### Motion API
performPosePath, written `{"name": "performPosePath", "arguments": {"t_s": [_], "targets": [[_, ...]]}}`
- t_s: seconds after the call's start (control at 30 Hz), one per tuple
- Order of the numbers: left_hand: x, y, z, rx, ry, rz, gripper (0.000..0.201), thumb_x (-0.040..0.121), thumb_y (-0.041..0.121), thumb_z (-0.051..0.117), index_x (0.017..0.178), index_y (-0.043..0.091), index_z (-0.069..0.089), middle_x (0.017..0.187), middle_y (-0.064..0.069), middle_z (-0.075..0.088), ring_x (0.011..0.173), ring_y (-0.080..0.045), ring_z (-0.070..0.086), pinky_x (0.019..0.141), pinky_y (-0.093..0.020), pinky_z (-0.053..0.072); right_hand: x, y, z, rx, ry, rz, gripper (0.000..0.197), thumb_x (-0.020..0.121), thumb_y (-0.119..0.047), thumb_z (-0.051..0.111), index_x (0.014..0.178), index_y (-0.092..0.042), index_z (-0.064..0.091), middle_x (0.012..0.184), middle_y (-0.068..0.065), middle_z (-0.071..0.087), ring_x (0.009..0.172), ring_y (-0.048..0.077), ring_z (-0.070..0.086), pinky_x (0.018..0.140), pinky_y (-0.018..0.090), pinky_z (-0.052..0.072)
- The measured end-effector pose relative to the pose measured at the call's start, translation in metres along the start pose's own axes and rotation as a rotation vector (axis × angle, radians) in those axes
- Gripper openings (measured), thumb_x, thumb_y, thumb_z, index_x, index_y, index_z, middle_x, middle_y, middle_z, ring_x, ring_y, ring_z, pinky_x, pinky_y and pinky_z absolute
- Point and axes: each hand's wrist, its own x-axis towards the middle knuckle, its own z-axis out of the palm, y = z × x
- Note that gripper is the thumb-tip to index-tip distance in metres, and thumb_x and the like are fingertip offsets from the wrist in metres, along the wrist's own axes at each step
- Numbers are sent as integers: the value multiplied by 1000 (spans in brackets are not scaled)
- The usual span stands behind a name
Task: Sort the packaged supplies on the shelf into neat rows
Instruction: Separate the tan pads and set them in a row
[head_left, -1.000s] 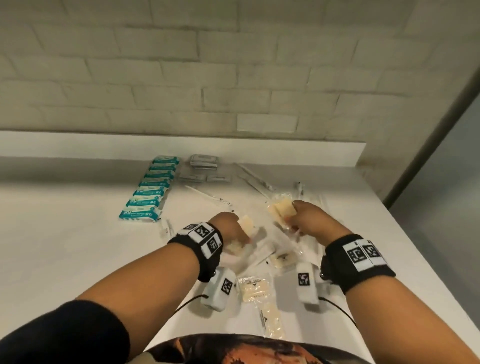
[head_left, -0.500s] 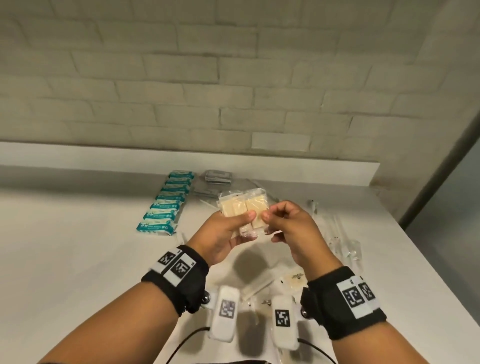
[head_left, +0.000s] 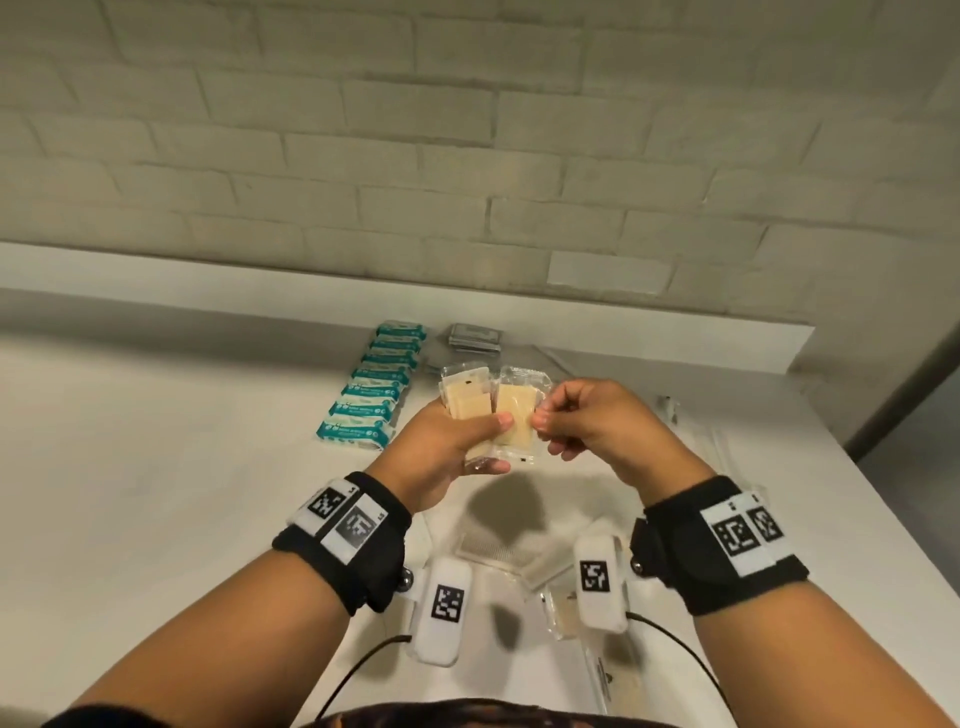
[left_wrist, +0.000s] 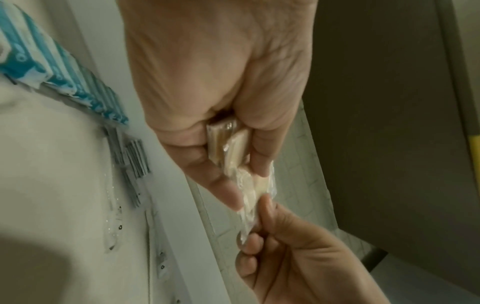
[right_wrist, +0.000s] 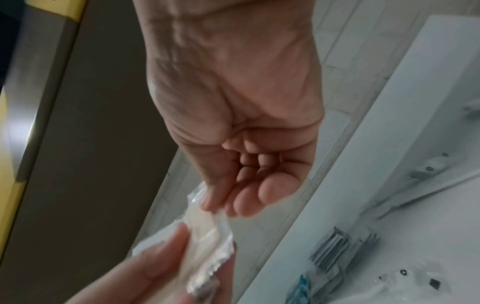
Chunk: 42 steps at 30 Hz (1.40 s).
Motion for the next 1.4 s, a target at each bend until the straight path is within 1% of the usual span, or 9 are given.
{"name": "performPosePath", "arguments": {"t_s": [0.3,0.4,0.57,0.67,0.83,0.97,1.07,1.23,1.4], "targets": [[0,4,-30,89,76,0,31,83,-3,66,110,12,62,95,-6,70,78,-16,68,58,-25,55,23,-9,25,-115,-66,-80,11,84,-15,71,91,-16,62,74,-3,63,60,8,57,56,24,41],[3,3,-37,122,32,-49,37,81,-3,69,115,7,61,97,-10,70,80,-20,69,59,-27,56,34,-18,26,-214,-89,-90,7,82,-12,73,80,-14,67,67,-5,64,56,5,55,56,23,42],[5,-3,-55,-110,80,-100,26,90,-1,56,115,6,59,103,-10,63,96,-26,66,71,-32,60,67,-8,15,-643,155,15,21,86,-12,65,68,-21,59,73,-9,61,74,14,58,62,22,42],[5,-5,-69,-288,83,-113,33,93,-7,42,123,3,53,115,-16,65,105,-35,65,81,-37,59,78,15,27,-720,1,113,8,88,-15,64,81,-14,66,89,-1,65,88,18,61,72,25,46],[2,-8,-76,-280,176,-95,31,90,1,58,120,2,56,105,-17,71,91,-29,71,64,-27,60,80,53,67,-930,-188,143,17,89,-20,62,101,-12,71,103,3,70,84,15,60,72,22,43],[3,-11,-81,-229,210,-93,28,89,3,61,117,4,58,102,-15,72,88,-28,71,60,-24,58,84,39,67,-542,18,72,20,94,-34,56,93,-17,66,96,1,69,72,12,59,61,24,42],[2,-11,-79,-184,201,-96,28,89,4,61,116,7,60,101,-12,73,85,-27,72,60,-23,58,70,5,68,-129,-44,-8,19,87,-35,67,89,-16,71,81,-3,70,62,7,58,57,20,42],[3,-8,-66,-152,153,-71,23,89,6,61,111,14,64,103,-9,72,84,-23,70,60,-22,57,65,-6,71,-104,15,-89,11,83,-11,73,76,-3,68,61,-2,64,46,1,52,50,17,44],[3,-5,-65,-15,222,-44,24,87,2,64,108,14,62,98,-8,71,82,-20,69,55,-22,55,60,-7,61,-162,-85,-53,5,89,-9,65,90,-4,63,70,1,64,55,9,58,55,22,46]]}}
